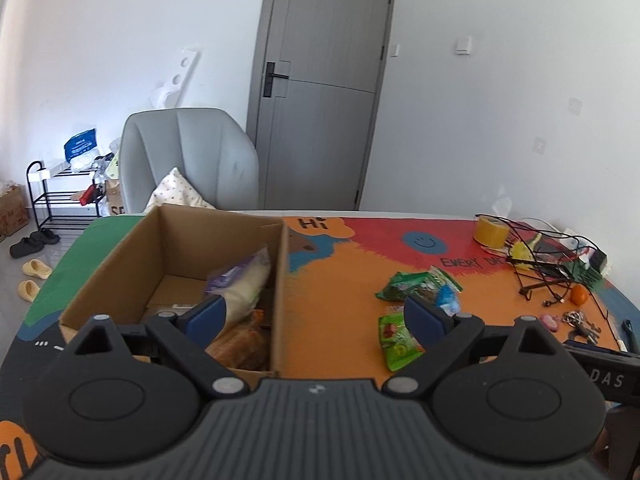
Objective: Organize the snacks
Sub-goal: 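Move both tools back over the snacks on the mat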
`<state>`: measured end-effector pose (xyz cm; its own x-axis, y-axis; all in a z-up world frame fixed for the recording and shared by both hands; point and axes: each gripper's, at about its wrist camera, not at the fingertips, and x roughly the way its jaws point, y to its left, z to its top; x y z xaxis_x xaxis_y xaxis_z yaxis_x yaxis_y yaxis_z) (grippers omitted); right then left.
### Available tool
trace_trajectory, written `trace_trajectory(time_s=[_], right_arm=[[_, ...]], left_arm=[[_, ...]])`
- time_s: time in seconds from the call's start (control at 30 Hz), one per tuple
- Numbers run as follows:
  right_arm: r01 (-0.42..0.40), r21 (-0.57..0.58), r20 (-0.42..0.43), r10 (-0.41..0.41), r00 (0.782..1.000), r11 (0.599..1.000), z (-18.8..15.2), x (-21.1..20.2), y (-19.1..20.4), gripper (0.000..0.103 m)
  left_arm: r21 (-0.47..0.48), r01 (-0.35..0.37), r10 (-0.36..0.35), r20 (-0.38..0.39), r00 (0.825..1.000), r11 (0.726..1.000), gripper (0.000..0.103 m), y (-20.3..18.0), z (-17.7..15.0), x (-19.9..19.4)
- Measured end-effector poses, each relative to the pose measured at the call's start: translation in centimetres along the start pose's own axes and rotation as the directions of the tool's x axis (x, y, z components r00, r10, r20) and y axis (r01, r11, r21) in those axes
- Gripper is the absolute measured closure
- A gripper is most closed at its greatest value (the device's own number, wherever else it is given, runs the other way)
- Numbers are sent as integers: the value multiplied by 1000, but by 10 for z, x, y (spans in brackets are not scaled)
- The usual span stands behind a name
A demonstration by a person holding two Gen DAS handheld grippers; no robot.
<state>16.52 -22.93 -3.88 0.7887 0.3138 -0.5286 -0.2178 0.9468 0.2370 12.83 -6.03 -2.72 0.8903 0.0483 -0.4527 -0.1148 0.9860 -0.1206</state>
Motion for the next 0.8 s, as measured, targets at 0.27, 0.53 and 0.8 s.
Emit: trace_trajectory(time_s=[0.27, 0.53, 0.8], right_arm=[[-6, 18, -31, 7, 1000, 1000, -9, 16, -15, 2], [-19, 48, -79, 22, 997, 999, -16, 39, -27, 27], [-65, 47, -102, 69, 992, 997, -12, 64, -30, 48]], left_arm=[[20, 56, -56, -39, 998, 998, 8, -23, -13, 16], [-27, 76, -77, -47, 996, 997, 18, -32, -22, 33], [-67, 76, -83, -102, 991, 995, 49, -36, -31, 60]])
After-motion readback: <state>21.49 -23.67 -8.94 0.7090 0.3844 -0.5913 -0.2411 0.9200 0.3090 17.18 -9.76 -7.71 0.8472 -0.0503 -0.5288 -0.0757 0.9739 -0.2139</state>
